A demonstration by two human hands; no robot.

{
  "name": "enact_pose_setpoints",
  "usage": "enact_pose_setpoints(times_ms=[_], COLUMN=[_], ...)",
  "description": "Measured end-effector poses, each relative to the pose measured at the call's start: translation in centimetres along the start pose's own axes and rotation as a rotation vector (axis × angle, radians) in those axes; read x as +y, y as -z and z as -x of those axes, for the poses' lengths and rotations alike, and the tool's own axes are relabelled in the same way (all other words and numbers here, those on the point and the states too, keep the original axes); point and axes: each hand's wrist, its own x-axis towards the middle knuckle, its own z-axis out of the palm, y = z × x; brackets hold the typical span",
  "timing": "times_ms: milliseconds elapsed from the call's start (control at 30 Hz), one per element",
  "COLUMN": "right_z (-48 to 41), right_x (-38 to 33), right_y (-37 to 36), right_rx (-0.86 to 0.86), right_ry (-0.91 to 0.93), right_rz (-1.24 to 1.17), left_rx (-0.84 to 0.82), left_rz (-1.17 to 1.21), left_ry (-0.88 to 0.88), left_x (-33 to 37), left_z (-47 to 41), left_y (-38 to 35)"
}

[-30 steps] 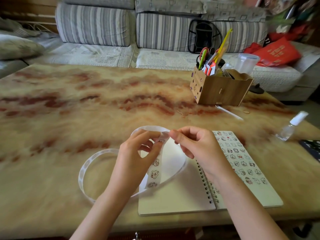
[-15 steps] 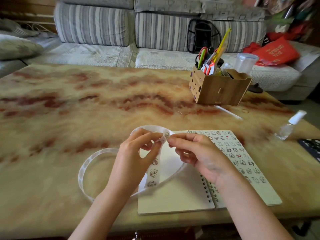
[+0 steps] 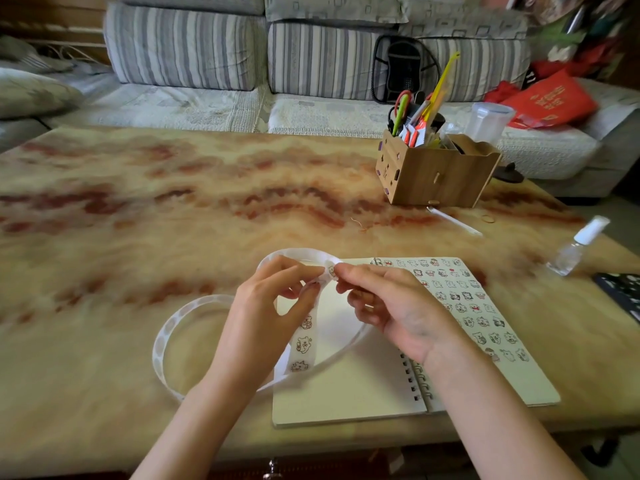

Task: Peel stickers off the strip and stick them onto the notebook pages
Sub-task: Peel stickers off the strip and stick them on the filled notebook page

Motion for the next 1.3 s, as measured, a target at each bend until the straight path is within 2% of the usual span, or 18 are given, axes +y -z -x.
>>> enact_pose_setpoints(times_ms=[200,300,633,1300], right_z=[0.05,0.08,0.67,0.25], right_x=[0.11,0.11,0.27,0.51], right_y=[0.26,0.39,0.34,-0.3], right_rx=[0.037,0.01,0.041,0.088], right_ry=[0.077,0.053,0.022,0.012], right_rz=[0.052,-0.012,0.049,0.039], left_rx=[0.001,0.006,0.087,0.078], left_rz=[-0.021,-0.014,0.015,-0.047], left_ry=[-0.011,-0.026,0.019,0.0], left_x=[-0.21,-0.16,0.5,-0.07], left_z=[0.11,0.16,0.3,0.34], left_y=[-0.12,-0.28,-0.58,-0.75])
